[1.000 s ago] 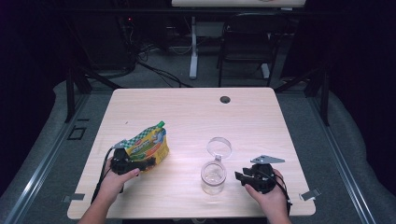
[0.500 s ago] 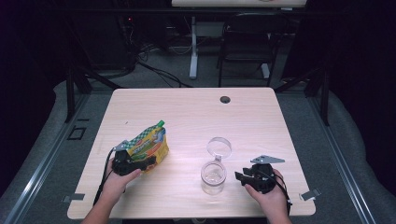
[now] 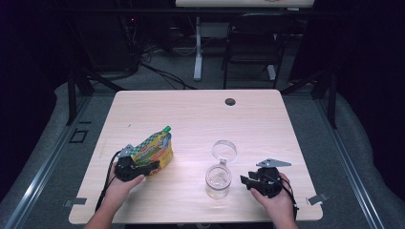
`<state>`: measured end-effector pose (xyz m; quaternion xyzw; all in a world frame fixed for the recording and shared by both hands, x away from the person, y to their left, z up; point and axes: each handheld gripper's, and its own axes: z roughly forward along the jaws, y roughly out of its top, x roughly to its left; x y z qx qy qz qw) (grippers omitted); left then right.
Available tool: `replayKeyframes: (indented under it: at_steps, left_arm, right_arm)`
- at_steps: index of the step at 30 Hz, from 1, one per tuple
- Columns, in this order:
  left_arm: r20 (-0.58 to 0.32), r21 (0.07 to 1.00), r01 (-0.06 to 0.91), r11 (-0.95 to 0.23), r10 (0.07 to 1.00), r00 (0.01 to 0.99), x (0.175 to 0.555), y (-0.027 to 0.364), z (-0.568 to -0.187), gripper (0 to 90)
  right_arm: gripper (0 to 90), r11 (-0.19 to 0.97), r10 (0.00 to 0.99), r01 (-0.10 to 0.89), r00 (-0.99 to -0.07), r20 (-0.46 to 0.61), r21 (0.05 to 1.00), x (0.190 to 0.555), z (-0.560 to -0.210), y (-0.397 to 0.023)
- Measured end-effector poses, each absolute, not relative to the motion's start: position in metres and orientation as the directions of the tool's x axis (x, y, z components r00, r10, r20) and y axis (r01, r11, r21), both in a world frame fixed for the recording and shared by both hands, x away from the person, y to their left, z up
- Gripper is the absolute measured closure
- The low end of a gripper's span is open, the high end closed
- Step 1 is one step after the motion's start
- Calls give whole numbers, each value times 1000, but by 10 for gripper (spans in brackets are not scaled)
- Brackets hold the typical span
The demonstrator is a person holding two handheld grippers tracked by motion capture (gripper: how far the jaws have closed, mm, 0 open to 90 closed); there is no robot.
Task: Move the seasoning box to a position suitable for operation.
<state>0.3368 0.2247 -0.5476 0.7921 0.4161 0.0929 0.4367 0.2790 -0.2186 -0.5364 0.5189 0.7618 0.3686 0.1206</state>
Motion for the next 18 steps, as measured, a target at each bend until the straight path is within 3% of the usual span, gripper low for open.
replayKeyframes:
  at_steps: [18]
  left_arm:
    - [-256,751,587,-301,687,680,329,215,-549,581]
  right_arm:
    - [588,185,882,704,-426,200,686,279,-537,-219]
